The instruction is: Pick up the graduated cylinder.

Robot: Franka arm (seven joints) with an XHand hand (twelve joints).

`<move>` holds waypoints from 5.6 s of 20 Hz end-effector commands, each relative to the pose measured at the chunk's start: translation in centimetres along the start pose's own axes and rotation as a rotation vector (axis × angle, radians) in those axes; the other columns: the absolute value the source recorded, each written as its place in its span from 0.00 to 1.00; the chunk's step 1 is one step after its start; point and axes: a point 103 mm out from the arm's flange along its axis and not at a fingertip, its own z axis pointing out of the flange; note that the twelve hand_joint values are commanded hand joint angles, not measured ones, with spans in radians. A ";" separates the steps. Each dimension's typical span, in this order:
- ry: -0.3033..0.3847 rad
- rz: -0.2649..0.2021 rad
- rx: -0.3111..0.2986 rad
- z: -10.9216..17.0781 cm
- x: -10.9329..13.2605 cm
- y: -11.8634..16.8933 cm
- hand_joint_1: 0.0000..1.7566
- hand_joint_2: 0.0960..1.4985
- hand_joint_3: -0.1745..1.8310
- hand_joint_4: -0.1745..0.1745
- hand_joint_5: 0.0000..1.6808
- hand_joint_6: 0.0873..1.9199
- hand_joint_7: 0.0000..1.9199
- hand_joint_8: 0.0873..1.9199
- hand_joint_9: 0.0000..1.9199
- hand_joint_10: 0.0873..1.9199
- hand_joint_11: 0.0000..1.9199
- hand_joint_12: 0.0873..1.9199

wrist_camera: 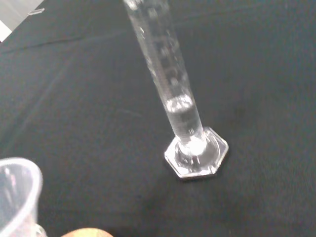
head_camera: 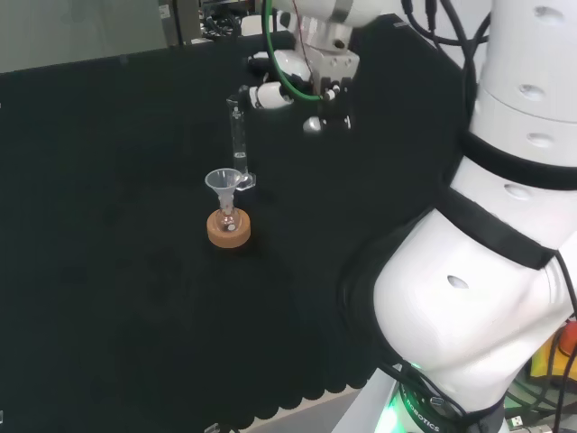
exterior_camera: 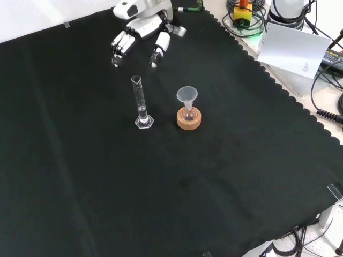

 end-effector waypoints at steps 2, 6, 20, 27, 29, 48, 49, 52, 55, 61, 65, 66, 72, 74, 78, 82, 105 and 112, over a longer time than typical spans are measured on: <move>0.162 -0.078 -0.090 2.4 -2.5 0.2 0.28 0.71 0.06 0.37 0.25 0.00 0.21 0.32 0.31 0.28 0.15 0.69; 0.205 -0.134 -0.092 3.5 -2.8 -0.2 0.31 0.71 0.05 0.37 0.26 0.00 0.21 0.32 0.31 0.28 0.16 0.68; 0.353 -0.200 -0.118 7.5 -3.9 0.2 0.43 0.67 0.03 0.39 0.28 0.00 0.21 0.32 0.32 0.27 0.17 0.67; 0.434 -0.228 -0.085 9.7 -3.7 1.4 0.50 0.66 0.00 0.40 0.29 0.00 0.21 0.30 0.33 0.24 0.17 0.67; 0.488 -0.242 -0.093 10.2 -3.7 1.8 0.51 0.66 0.00 0.41 0.29 0.00 0.21 0.30 0.33 0.24 0.17 0.67; 0.634 -0.369 -0.147 12.2 -1.9 4.1 0.53 0.65 0.00 0.44 0.28 0.00 0.22 0.29 0.35 0.24 0.20 0.66; 0.638 -0.373 -0.147 12.3 -1.8 4.1 0.53 0.65 0.00 0.44 0.28 0.00 0.22 0.29 0.35 0.24 0.20 0.66; 0.653 -0.380 -0.145 12.5 -1.4 4.3 0.54 0.65 0.00 0.44 0.29 0.00 0.23 0.28 0.36 0.23 0.21 0.66; 0.677 -0.380 -0.150 12.8 -1.2 4.5 0.54 0.65 0.00 0.45 0.29 0.00 0.24 0.28 0.36 0.23 0.22 0.65; 0.700 -0.383 -0.162 13.3 -1.0 4.8 0.55 0.65 0.00 0.47 0.29 0.00 0.25 0.28 0.37 0.22 0.22 0.65; 0.718 -0.377 -0.166 13.7 -1.0 5.0 0.55 0.65 0.00 0.48 0.30 0.00 0.25 0.27 0.37 0.22 0.22 0.65; 0.721 -0.376 -0.167 13.8 -1.0 5.0 0.55 0.65 0.00 0.48 0.30 0.00 0.25 0.27 0.37 0.22 0.22 0.65; 0.735 -0.370 -0.178 14.1 -1.0 5.3 0.56 0.65 0.00 0.50 0.32 0.00 0.26 0.27 0.38 0.22 0.23 0.64; 0.740 -0.368 -0.181 14.2 -0.9 5.4 0.57 0.66 0.00 0.51 0.34 0.00 0.27 0.27 0.39 0.22 0.24 0.64; 0.749 -0.369 -0.191 14.3 -0.5 5.5 0.57 0.67 0.00 0.52 0.35 0.00 0.28 0.26 0.40 0.21 0.25 0.63; 0.757 -0.364 -0.197 14.5 -0.5 5.6 0.57 0.67 0.00 0.53 0.36 0.00 0.28 0.26 0.40 0.21 0.26 0.63; 0.778 -0.336 -0.224 15.1 -0.3 6.0 0.58 0.75 0.00 0.59 0.42 0.11 0.32 0.24 0.46 0.15 0.32 0.58; 0.740 -0.311 -0.242 14.6 -0.3 5.9 0.63 0.86 0.00 0.60 0.40 0.28 0.36 0.30 0.50 0.14 0.37 0.55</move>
